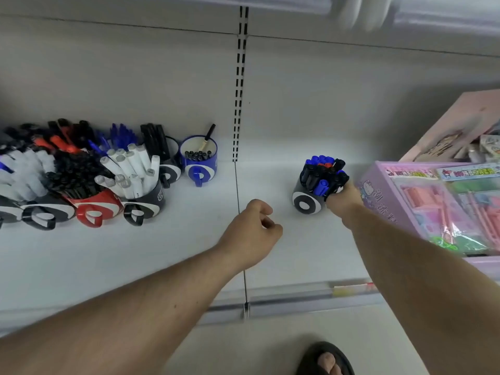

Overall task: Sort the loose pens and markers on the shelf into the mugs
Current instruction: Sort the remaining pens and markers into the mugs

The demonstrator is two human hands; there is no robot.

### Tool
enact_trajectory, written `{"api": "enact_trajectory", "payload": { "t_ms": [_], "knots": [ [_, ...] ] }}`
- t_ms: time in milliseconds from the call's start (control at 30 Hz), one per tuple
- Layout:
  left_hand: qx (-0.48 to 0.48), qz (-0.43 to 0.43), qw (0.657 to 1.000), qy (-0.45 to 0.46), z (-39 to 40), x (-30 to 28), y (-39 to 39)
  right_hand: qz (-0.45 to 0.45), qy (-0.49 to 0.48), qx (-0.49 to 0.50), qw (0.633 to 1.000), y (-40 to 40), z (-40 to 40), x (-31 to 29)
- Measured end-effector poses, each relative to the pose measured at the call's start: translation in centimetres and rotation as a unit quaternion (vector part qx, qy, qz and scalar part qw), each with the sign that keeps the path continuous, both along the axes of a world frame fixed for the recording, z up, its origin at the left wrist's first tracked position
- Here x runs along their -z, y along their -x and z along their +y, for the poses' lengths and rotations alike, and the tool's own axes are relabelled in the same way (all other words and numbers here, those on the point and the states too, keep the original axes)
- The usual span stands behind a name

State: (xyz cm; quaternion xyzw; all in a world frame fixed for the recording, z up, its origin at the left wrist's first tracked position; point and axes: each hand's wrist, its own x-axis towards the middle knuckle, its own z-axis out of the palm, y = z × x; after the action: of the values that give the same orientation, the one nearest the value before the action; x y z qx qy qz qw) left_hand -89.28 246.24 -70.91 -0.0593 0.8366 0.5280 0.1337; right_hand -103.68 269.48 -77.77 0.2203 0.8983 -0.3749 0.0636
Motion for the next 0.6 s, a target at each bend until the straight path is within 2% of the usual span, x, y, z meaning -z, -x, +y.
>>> {"api": "enact_trajectory", "payload": {
  "t_ms": [200, 367, 533, 600],
  "knots": [
    [-0.017, -0.014, 1.000, -0.001, -0.3, 1.5, -0.8, 0.020, 0.065, 0.000, 0.998, -5.4, -1.3, 0.1],
    [-0.007, -0.031, 0.999, 0.027, -2.0, 2.6, -2.0, 0.047, 0.024, -0.015, 0.999, -7.1, -2.2, 0.1],
    [0.027, -0.030, 0.995, 0.088, -5.2, 2.4, -2.7, 0.018, 0.149, -0.047, 0.988, -5.0, -3.3, 0.0],
    [0.024, -0.025, 0.993, 0.116, -6.9, 2.3, -2.8, 0.009, 0.170, -0.040, 0.985, -4.8, -3.6, 0.1]
  ]
}}
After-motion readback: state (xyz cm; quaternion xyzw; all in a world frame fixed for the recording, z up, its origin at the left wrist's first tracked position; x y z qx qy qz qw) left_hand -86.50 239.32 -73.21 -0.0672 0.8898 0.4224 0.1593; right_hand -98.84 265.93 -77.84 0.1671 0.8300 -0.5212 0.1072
